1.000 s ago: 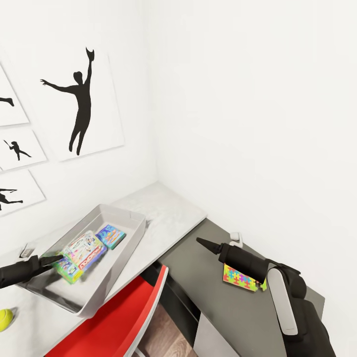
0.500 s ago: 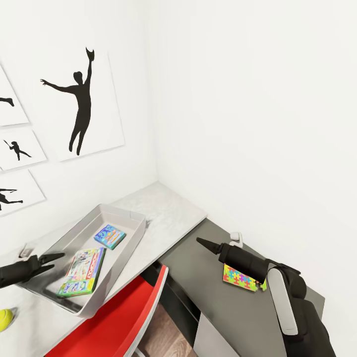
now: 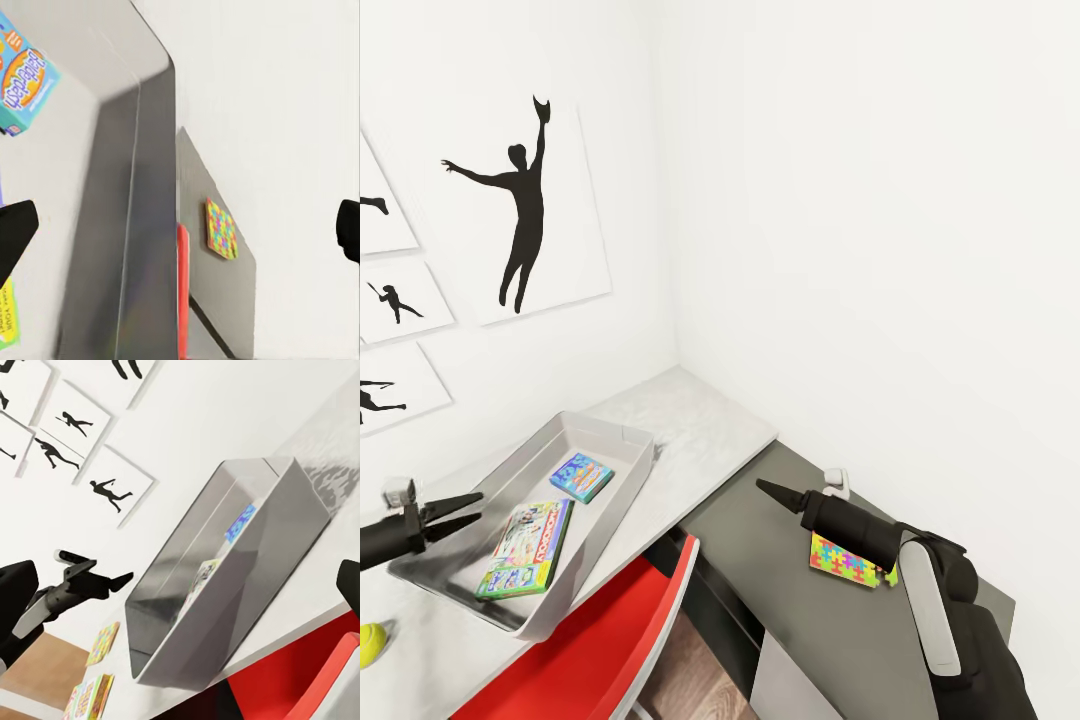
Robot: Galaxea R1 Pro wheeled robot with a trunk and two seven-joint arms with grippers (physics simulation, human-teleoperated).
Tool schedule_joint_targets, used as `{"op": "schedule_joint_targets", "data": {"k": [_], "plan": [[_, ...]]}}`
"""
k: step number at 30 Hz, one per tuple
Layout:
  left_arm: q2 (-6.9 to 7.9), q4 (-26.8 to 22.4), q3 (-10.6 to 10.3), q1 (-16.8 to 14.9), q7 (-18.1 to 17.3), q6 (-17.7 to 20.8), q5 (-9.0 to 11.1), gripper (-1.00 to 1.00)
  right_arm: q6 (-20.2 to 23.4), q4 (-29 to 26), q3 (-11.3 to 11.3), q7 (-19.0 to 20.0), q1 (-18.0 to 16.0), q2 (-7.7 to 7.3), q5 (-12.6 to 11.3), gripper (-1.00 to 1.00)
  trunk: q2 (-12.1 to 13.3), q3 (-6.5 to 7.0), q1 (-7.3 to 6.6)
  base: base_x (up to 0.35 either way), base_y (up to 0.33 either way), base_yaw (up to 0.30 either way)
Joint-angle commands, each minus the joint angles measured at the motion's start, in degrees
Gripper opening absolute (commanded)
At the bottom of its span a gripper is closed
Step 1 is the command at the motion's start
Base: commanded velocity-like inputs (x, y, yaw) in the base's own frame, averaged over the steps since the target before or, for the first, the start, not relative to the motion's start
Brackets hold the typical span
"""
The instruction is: Put all the toys in the child's room - the three board games (two on the bed and one on the table), the two jigsaw puzzles on the table, and the tennis ball on the table - inside the toy box on the table in the child's room.
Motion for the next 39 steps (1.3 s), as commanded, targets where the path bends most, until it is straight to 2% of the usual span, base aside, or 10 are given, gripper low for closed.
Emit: {"op": "schedule_joint_targets", "data": {"k": [1, 4, 14, 22, 39], "plan": [[0.00, 0.0, 0.0, 0.0, -1.3, 0.6, 0.1, 1.00, 0.3, 0.0, -0.1, 0.3, -0.1, 0.06, 0.1, 1.00, -0.1, -0.11, 0.03, 0.000, 0.000, 0.000], [-0.12, 0.0, 0.1, 0.0, -6.1, 0.7, 0.1, 1.00, 0.3, 0.0, -0.1, 0.3, -0.1, 0.06, 0.1, 1.00, -0.1, -0.11, 0.03, 0.000, 0.000, 0.000], [-0.34, 0.3, 0.1, 0.1, -14.5, 0.2, 0.0, 1.00, 0.2, 0.0, 0.0, 0.4, 0.0, 0.06, 0.1, 1.00, -0.1, -0.11, 0.03, -0.075, 0.058, 0.000], [0.08, 0.7, 0.4, 0.6, -14.5, 0.2, 0.2, 1.00, -1.5, 0.0, -0.2, 0.4, 0.0, 0.02, -0.1, 1.00, -0.1, -0.11, 0.03, -0.028, 0.023, 0.000], [0.09, 0.6, 0.4, 0.7, -14.5, 0.3, 0.3, 1.00, -1.7, -0.1, -0.5, 0.2, 0.2, -0.03, -0.6, 1.00, -0.1, -0.11, 0.03, -0.045, 0.055, 0.000]]}}
